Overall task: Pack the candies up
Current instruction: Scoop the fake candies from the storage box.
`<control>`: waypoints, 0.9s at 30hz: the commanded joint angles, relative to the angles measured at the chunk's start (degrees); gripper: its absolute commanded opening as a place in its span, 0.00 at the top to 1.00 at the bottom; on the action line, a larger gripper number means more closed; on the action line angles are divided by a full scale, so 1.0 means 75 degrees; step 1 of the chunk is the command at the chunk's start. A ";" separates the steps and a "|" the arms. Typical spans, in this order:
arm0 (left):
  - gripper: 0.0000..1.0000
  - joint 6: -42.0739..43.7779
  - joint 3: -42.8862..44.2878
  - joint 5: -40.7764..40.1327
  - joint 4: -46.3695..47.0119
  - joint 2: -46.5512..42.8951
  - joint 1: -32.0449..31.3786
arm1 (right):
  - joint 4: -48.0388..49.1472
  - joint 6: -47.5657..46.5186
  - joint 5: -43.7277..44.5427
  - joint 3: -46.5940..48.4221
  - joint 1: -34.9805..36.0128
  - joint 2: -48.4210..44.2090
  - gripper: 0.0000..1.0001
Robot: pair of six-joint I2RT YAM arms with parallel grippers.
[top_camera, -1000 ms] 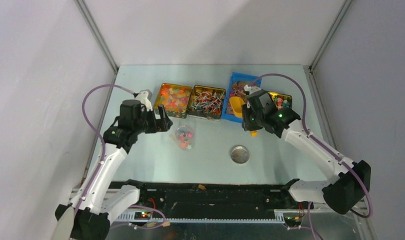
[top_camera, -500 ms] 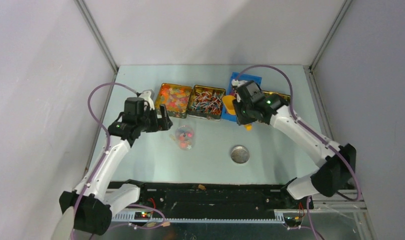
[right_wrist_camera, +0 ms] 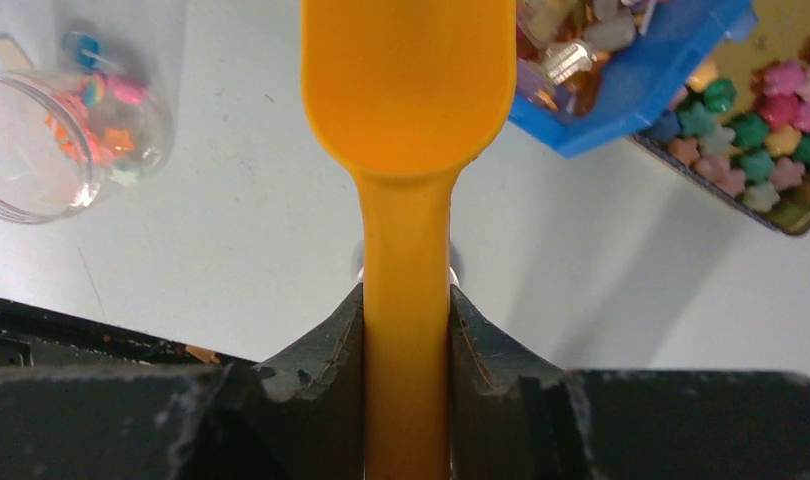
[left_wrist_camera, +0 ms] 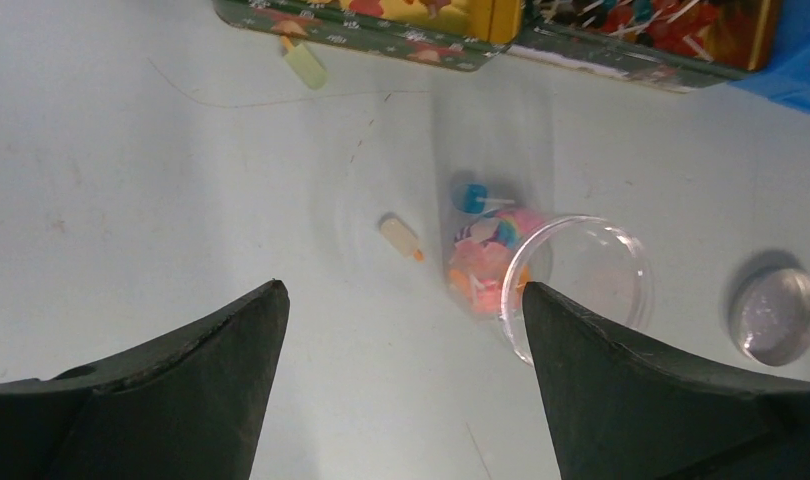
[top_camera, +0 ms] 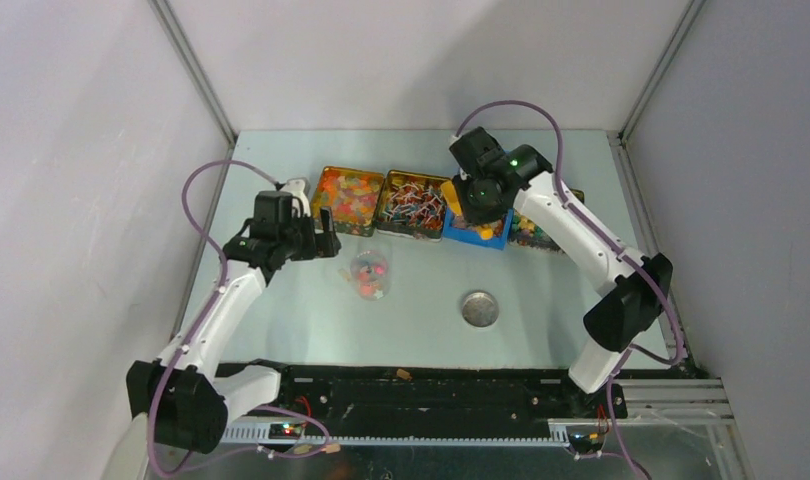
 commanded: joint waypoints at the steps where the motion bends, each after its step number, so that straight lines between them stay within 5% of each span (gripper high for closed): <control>1: 0.07 0.0329 -0.0221 -0.0331 0.0329 0.0036 0.0013 | -0.1085 0.0300 0.0241 0.0363 -0.0247 -0.0385 1.00; 14: 0.06 0.0756 -0.0370 -0.1344 0.0124 0.0049 -0.0656 | -0.2513 0.0235 0.0015 0.0441 -0.0796 0.0181 1.00; 27: 0.04 0.0780 -0.0408 -0.1693 0.0099 0.0009 -0.1016 | -0.3502 -0.0002 0.0044 0.2401 -0.0794 0.2012 1.00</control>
